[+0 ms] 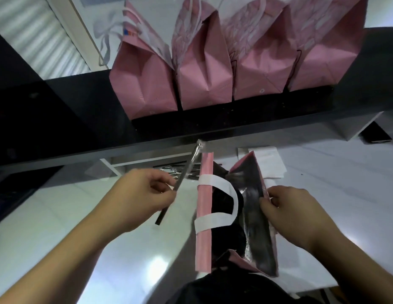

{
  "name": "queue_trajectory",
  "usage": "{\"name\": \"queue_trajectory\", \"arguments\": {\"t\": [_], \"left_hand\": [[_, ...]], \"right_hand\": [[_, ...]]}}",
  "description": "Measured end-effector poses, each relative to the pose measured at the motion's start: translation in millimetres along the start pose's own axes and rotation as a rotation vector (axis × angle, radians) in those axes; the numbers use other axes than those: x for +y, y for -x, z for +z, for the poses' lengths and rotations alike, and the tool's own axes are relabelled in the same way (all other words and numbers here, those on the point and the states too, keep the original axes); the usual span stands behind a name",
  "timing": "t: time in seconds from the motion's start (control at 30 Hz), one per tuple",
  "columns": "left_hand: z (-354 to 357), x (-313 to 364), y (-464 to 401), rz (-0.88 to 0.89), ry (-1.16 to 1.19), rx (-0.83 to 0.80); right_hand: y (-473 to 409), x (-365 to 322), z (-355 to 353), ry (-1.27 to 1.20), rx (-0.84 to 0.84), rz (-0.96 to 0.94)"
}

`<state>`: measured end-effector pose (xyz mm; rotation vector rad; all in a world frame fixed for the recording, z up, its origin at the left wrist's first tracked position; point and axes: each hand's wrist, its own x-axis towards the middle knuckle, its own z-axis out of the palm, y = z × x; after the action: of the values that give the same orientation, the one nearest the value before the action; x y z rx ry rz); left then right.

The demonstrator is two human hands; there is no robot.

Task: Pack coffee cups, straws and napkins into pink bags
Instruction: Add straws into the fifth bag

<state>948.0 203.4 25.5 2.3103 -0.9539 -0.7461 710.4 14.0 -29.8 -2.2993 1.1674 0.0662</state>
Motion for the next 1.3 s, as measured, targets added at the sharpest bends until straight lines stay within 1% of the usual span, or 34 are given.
{"name": "queue_trajectory", "arguments": {"t": [0.07,0.13,0.27,0.33,0.43,0.53,0.77,0.83,0.93,1.03,1.1,1.2,1.3], "left_hand": [[3,36,14,0.049,-0.001,-0.149],[15,66,21,0.085,-0.079,-0.259],[56,96,10,0.147,-0.308,-0.284],[74,104,0,0.163,-0.361,-0.299],[94,108,-12,0.179,-0.39,-0.271],[106,105,-18,0.174,-0.358,-0.251],[105,100,-13,0.165,-0.258,-0.184],[96,95,-8,0.173,-0.243,-0.12],[76,82,7,0.177,-0.258,0.05],[57,58,31,0.164,-0.274,0.167],[54,39,47,0.118,-0.282,0.156],[65,20,68,0.017,-0.218,0.061],[82,13,84,-0.024,-0.166,-0.001]], "right_hand": [[2,2,0,-0.018,0.016,0.004],[3,4,1,-0.017,0.05,0.004],[5,6,-1,-0.013,0.066,-0.019],[6,6,-3,-0.013,0.062,-0.028],[7,6,-3,-0.008,0.061,-0.033],[8,6,-2,-0.007,0.062,-0.045],[9,7,-1,0.001,0.057,-0.067],[9,6,-1,-0.003,0.055,-0.069],[10,6,-1,-0.012,0.053,-0.076],[11,4,-3,-0.02,0.099,-0.101],[11,0,-5,0.01,0.141,-0.147],[2,-10,-10,0.051,0.183,-0.227],[-16,-21,-15,0.113,0.227,-0.332]]}}
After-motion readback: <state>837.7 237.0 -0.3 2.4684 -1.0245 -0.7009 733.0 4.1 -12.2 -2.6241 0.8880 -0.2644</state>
